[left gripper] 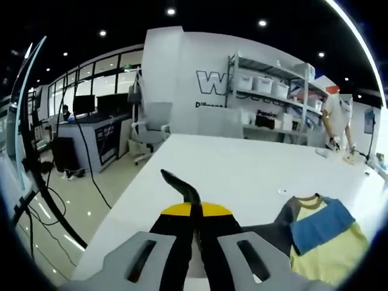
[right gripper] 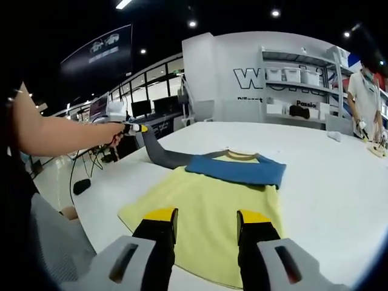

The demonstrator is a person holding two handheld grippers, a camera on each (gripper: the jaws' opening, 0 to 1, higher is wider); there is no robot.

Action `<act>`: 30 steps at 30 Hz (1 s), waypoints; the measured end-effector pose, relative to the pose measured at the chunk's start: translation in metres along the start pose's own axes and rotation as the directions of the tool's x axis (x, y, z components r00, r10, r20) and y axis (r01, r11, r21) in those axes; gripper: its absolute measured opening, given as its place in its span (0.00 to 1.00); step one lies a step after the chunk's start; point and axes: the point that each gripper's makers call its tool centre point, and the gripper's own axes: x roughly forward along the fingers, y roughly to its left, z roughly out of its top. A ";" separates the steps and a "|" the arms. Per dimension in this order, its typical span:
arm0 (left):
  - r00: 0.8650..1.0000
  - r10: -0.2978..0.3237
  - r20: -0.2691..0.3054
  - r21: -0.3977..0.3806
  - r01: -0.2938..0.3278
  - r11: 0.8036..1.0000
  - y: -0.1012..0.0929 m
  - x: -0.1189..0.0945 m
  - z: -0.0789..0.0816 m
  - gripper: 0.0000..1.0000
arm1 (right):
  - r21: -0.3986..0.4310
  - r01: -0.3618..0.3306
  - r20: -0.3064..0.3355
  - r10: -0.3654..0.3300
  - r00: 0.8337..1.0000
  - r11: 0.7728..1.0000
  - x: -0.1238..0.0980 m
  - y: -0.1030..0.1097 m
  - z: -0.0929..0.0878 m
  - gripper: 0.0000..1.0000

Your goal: Fold the garment on the visible template until the final outline fits inside the template.

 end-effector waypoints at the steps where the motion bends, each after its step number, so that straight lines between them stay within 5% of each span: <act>1: 1.000 -0.006 0.001 0.006 0.006 1.000 -0.004 0.000 0.001 0.00 | 0.000 0.000 0.003 0.000 1.000 1.000 0.000 0.000 0.001 0.39; 20: 0.990 -0.140 0.008 0.057 0.139 0.989 -0.101 -0.003 0.011 0.00 | 0.018 0.016 0.062 -0.017 0.998 1.000 -0.011 -0.005 0.013 0.40; 30: 0.971 -0.241 -0.007 0.047 0.241 0.969 -0.173 0.001 0.001 0.00 | 0.027 0.011 0.064 -0.013 0.998 1.000 -0.013 -0.005 0.013 0.40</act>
